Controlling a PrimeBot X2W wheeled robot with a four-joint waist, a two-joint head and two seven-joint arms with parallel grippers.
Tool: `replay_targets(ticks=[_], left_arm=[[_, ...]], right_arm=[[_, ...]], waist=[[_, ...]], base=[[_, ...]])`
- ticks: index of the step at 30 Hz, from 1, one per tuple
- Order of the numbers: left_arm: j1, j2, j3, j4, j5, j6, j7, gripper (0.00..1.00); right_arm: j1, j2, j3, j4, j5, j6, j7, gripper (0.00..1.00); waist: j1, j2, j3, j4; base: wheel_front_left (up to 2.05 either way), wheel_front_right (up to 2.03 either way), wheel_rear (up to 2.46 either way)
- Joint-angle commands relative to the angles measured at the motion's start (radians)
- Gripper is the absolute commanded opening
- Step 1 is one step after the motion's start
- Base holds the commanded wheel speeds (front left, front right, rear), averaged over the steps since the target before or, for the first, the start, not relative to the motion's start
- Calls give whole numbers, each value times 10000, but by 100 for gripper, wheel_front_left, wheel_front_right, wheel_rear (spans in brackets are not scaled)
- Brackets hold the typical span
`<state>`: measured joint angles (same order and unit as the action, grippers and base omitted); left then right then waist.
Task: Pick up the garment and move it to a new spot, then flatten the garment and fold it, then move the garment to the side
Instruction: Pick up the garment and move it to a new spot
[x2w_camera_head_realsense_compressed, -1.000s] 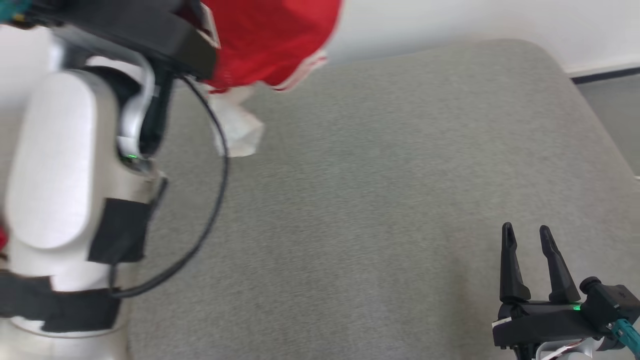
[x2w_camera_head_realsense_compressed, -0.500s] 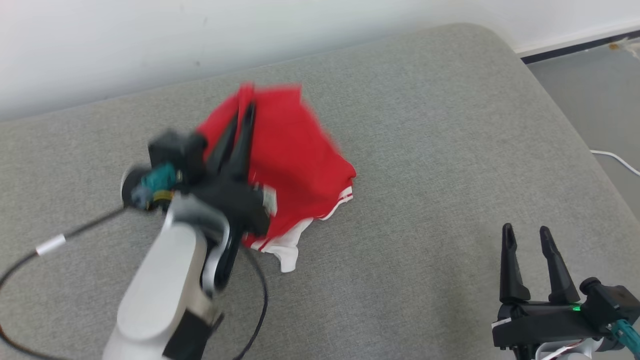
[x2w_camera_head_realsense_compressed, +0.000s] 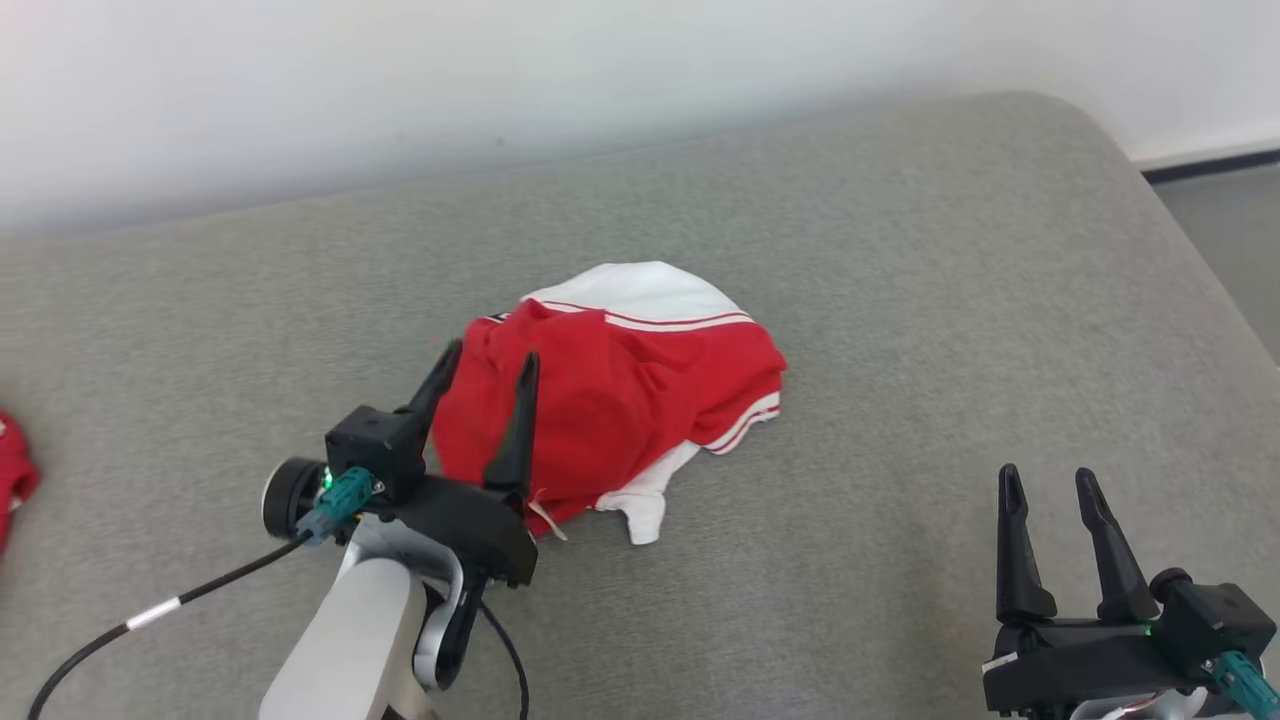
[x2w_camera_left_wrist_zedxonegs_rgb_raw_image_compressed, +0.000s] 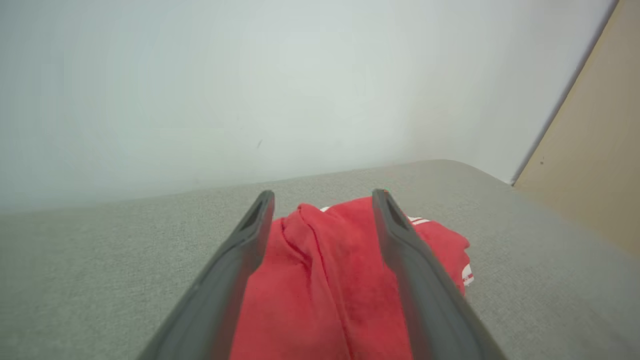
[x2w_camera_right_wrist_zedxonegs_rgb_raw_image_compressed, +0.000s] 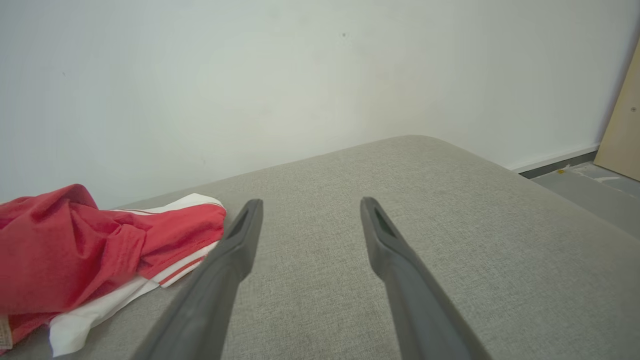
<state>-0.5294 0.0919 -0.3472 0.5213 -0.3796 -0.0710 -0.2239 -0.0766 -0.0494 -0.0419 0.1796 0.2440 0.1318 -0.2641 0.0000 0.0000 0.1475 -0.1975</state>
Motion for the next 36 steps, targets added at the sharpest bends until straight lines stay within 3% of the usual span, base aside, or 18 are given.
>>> replay_targets(ticks=[1,8,20,25,36], left_arm=[[-42,20,28,-114,12,16,-88,100],[559,537,249,-1195,337,271,-346,100],[2825,1416,1492,-3135,554,611,-415,100],[3802,1313,2092,-3776,608,662,-418,100],[4986,726,2885,-4203,956,283,-420,100]], right_arm=[[88,-16,-12,-21,-51,-21,-7,100],[308,-16,-71,-69,-188,-21,-6,100],[644,-16,-53,-263,-297,-21,-6,100],[718,-17,-87,-268,-308,-21,-6,100],[731,-17,69,-185,-253,-21,-6,100]], waist=[[0,0,-343,477],[0,0,-802,1216],[0,0,-1291,1944],[0,0,-1367,2114],[0,0,-1339,2266]], base=[[0,0,0],[0,0,0],[0,0,0],[0,0,0],[0,0,0]])
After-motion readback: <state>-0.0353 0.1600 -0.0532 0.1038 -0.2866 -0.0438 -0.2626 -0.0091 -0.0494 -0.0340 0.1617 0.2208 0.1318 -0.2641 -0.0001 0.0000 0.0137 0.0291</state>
